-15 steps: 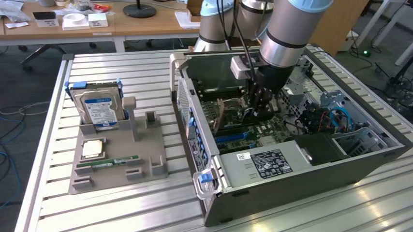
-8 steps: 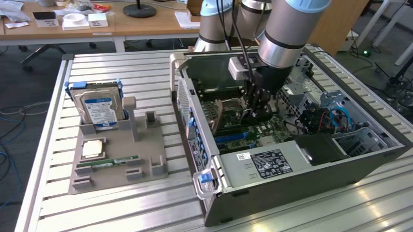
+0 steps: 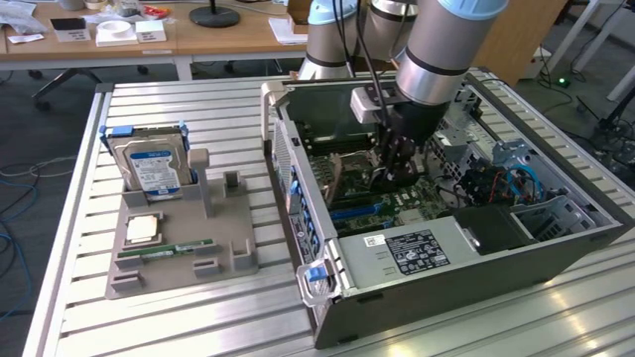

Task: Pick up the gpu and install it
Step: 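Insert the gpu into the slot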

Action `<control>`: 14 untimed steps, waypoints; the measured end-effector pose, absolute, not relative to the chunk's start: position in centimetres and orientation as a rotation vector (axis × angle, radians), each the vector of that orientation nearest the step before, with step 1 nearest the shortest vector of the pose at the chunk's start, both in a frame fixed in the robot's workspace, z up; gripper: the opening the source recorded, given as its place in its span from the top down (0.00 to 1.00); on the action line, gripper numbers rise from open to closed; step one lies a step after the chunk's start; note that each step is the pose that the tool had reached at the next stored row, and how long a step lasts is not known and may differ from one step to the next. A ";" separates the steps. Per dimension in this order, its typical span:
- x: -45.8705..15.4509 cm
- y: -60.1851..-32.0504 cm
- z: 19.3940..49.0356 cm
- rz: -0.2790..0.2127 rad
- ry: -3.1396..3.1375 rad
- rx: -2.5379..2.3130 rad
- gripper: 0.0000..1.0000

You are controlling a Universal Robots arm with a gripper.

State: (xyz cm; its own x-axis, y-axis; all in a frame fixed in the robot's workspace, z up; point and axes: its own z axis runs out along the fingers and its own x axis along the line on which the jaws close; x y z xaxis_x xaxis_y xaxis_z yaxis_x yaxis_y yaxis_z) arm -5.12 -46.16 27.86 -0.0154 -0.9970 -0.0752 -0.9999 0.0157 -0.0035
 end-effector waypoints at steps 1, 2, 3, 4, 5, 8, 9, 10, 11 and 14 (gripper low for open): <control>-5.2 -46.2 27.9 0.078 2.198 -2.164 0.74; -5.3 -46.2 27.9 0.077 2.198 -2.164 0.74; -5.4 -46.2 27.9 0.077 2.198 -2.164 0.74; -5.5 -46.2 27.9 0.077 2.198 -2.164 0.74; -5.6 -46.2 27.9 0.077 2.197 -2.164 0.74; -5.8 -46.2 27.9 0.076 2.197 -2.164 0.74; -5.9 -46.2 27.9 0.076 2.197 -2.164 0.74; -5.9 -46.2 27.9 0.076 2.197 -2.164 0.74; -5.9 -46.2 27.9 0.076 2.197 -2.164 0.74; -6.0 -46.3 27.8 0.076 2.197 -2.164 0.74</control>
